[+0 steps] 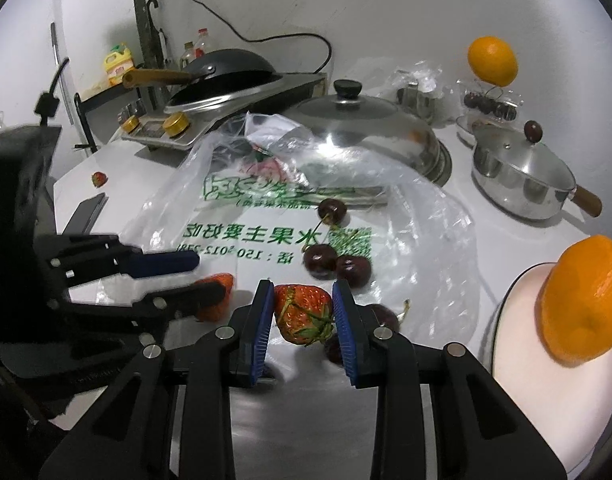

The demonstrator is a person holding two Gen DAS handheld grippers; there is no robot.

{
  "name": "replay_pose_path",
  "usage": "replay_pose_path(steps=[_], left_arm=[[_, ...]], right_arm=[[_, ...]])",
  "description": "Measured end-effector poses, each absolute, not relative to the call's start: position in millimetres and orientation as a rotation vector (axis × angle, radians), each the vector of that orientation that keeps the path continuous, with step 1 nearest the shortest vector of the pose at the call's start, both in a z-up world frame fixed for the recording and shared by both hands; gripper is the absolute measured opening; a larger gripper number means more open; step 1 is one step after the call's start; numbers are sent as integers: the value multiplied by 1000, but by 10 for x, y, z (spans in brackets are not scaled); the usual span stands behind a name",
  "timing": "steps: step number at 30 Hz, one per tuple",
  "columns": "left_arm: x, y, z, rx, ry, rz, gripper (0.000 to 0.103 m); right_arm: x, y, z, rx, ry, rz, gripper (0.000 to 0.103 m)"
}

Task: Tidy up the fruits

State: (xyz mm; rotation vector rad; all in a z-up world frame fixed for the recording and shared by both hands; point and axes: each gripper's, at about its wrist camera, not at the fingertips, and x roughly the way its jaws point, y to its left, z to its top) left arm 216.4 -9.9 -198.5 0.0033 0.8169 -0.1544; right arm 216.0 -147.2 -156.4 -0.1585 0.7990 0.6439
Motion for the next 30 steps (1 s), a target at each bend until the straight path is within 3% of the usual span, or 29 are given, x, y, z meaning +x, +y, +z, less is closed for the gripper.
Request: replay_pose_path(steps=[13, 17, 30], left_arm=[[2090, -46, -1975, -12, 817, -160, 34], [2066, -68, -1941, -12, 811, -170, 35], [2054, -121, -1921, -3, 814, -186, 36]], right_arm=[[2078, -1323, -1708, -195, 832, 661, 32], [2041, -1362, -1690, -203, 830, 644, 41], [1957, -1422, -1569, -226, 797, 685, 41]])
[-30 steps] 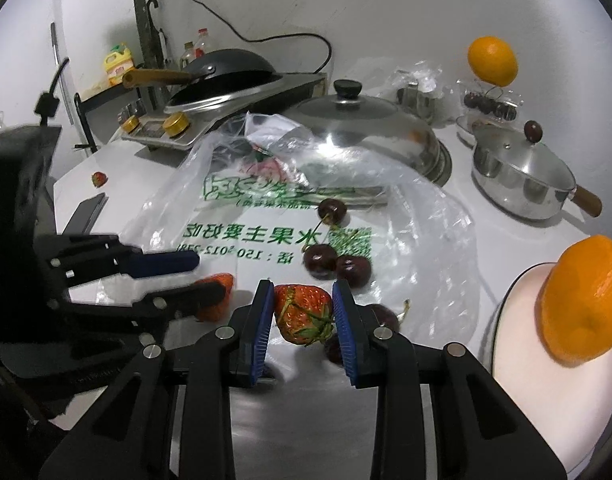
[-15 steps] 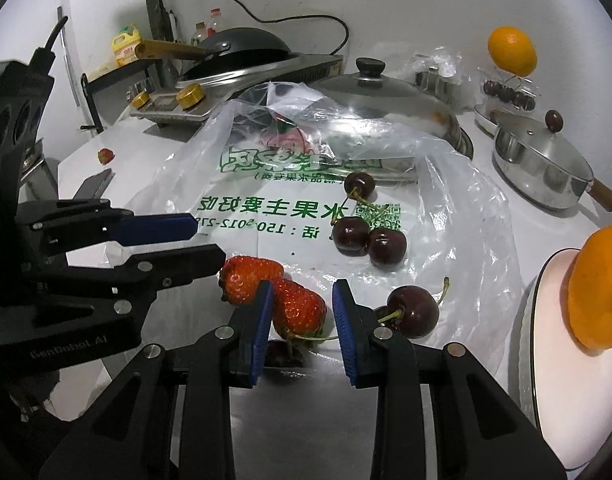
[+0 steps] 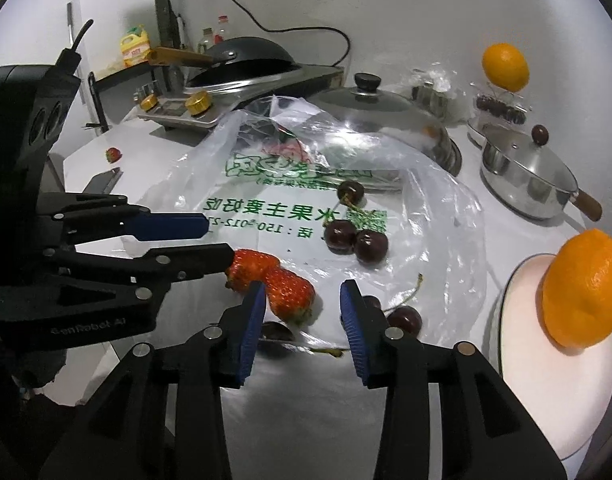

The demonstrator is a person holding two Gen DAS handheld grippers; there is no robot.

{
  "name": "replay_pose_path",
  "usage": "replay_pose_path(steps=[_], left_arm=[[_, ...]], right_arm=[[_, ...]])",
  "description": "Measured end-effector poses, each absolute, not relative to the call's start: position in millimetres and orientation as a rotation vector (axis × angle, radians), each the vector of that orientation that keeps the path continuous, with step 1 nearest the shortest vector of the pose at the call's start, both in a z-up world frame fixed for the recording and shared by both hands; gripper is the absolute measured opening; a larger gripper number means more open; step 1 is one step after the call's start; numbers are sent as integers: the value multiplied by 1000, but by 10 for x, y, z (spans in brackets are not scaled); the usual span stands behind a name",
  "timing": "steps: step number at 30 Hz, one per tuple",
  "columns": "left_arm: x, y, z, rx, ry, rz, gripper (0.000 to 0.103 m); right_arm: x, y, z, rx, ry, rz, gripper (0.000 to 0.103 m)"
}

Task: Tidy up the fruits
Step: 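Grasp a strawberry in the bag with the left tool while the right tool holds its strawberry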

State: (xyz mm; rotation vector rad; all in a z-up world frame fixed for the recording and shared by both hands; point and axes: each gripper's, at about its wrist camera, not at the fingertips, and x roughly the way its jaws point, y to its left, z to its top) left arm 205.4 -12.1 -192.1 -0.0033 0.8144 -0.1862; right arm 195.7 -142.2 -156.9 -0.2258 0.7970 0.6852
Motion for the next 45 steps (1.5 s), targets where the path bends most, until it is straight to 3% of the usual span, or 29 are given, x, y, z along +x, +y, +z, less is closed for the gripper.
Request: replay_pose_path(steps=[14, 18, 22, 45], left_arm=[[2101, -67, -1981, 6, 836, -157, 39], [2107, -92, -1987, 9, 837, -167, 52], [2116, -98, -1992, 7, 841, -170, 52], [2311, -358, -2213, 101, 888, -189, 51]], right_arm=[[2112, -1252, -1839, -253, 872, 715, 41], [2140, -1244, -1883, -252, 884, 708, 41], [2151, -1272, -1860, -233, 877, 713, 34], [2196, -1607, -1515, -172, 773, 650, 34]])
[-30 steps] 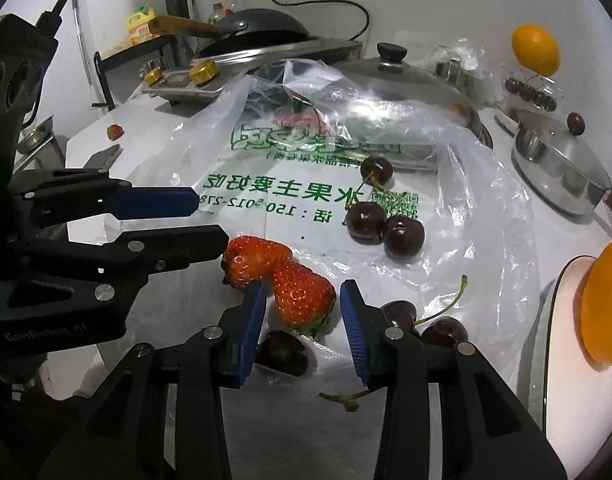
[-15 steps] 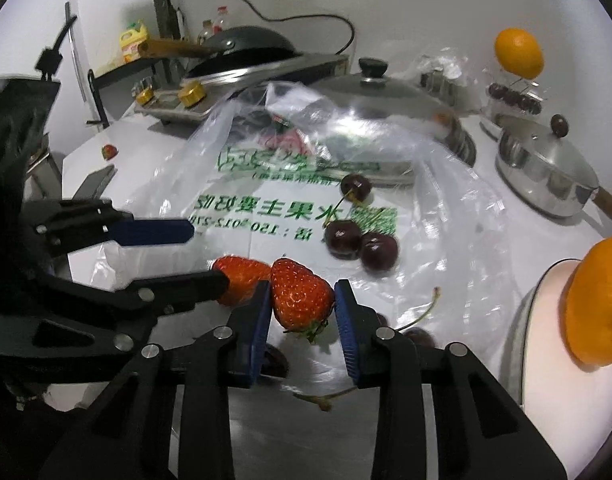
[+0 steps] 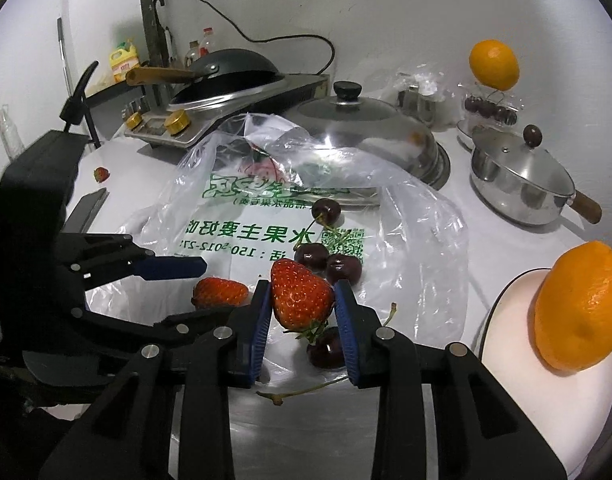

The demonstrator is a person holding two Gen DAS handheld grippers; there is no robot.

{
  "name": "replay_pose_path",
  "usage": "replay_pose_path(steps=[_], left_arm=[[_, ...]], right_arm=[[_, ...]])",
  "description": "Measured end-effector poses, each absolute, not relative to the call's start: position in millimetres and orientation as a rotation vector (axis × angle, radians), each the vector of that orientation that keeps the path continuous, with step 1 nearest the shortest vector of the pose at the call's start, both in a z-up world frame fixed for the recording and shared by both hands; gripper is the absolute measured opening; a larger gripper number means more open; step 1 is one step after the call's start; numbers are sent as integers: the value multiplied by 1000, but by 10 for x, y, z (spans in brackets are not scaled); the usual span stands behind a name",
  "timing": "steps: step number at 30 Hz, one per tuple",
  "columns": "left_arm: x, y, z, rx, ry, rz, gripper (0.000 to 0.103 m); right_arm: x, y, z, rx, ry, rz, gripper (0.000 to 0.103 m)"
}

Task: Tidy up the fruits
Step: 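Grasp a strawberry in the bag with the left tool while the right tool holds its strawberry, then carry both strawberries over the white plate beside the orange with both tools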

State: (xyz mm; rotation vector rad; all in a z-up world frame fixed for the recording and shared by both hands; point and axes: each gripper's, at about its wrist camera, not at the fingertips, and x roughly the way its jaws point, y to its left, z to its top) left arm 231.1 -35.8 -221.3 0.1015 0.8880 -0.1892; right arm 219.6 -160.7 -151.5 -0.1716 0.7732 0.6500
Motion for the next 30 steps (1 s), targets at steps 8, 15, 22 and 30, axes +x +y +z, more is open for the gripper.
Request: replay_pose_path(steps=[8, 15, 22, 30], left_arm=[[2304, -372, -2211, 89, 881, -213, 36], [2222, -377, -2104, 72, 859, -229, 35], [2155, -410, -1910, 67, 820, -231, 35], [2108, -517, -1773, 72, 797, -237, 35]], right_arm=[[2144, -1686, -1388, -160, 734, 639, 34], [2080, -1778, -1260, -152, 698, 622, 34], [2046, -1865, -1181, -159, 680, 595, 34], [1999, -2009, -1156, -153, 679, 577, 34]])
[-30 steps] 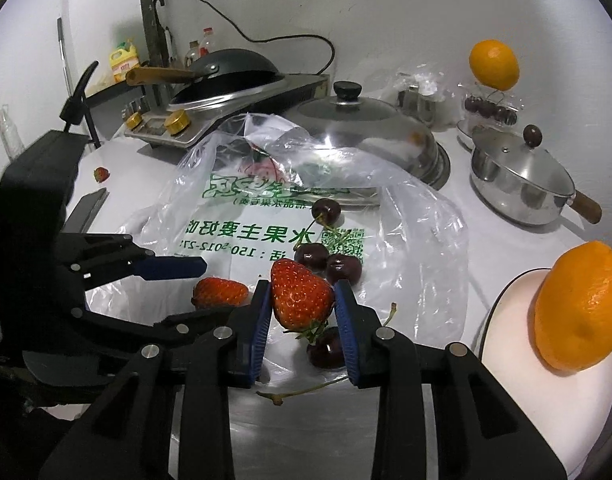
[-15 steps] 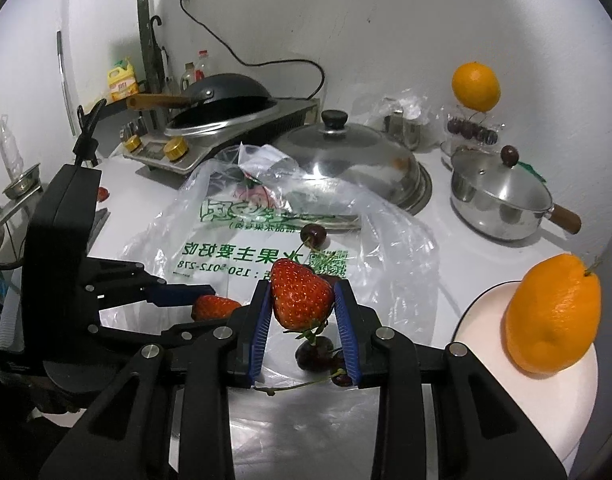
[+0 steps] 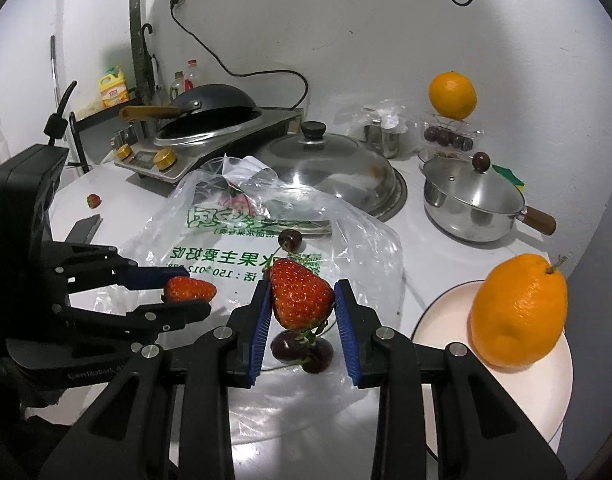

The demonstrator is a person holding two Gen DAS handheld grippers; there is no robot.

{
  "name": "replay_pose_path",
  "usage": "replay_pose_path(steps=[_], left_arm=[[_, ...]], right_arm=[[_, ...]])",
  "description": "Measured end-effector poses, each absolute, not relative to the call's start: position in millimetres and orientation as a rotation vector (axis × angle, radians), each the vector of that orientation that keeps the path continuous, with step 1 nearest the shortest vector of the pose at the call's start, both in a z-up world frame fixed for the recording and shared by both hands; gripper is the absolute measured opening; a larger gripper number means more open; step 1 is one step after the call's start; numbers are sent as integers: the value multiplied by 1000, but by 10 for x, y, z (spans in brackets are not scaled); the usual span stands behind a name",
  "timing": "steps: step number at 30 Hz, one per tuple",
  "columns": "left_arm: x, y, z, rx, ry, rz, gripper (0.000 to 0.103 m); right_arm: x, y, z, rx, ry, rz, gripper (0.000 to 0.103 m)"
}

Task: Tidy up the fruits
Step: 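Carry both strawberries over the white plate beside the orange with both tools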

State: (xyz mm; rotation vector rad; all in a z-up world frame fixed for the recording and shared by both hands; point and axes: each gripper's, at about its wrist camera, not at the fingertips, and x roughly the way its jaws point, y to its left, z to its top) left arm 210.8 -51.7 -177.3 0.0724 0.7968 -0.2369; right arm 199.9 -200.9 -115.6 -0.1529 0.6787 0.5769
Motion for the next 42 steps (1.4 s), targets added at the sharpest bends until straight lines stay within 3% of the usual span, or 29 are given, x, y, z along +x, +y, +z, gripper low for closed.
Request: replay_pose_path(steps=[42], left_arm=[[2221, -1571, -1543, 52, 734, -323, 36]], right_arm=[[1865, -3418, -1142, -88, 681, 386, 34]])
